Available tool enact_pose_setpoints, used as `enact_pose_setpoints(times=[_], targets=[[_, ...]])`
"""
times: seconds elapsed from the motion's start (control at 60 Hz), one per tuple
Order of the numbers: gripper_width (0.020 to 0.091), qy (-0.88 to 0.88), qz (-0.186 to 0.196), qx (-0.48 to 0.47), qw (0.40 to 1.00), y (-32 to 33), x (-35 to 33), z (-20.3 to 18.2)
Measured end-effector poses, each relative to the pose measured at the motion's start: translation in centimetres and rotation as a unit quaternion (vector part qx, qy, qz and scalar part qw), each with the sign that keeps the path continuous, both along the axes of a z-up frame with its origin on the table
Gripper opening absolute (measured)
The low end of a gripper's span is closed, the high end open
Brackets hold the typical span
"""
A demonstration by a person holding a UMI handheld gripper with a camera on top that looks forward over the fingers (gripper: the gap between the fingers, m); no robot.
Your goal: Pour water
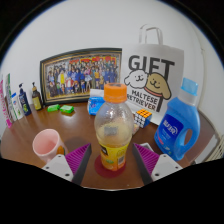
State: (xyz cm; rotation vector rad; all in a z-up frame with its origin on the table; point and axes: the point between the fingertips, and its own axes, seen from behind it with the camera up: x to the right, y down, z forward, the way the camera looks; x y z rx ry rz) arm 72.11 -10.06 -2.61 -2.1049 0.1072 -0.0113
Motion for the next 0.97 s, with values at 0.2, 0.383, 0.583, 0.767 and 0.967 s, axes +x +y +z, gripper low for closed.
enact_pose_setpoints(times=[0.2, 0.383, 0.583, 0.767, 0.967], targets=[[0.086, -0.028, -0.02, -0.021, 0.999, -5.7, -1.4, 4.3], [0.0853, -0.041, -0.053, -0.043, 0.997, -13.8, -4.9, 9.5], [0.0852, -0.044, -0.078, -0.051, 0.995, -20.2, -9.2, 13.3], [0.0855, -0.037, -0.085, -0.043, 0.995, -22.5, -11.7, 14.7], [0.0856, -0.064, -0.083, -0.042, 0.994, -23.0, -12.0, 15.4]])
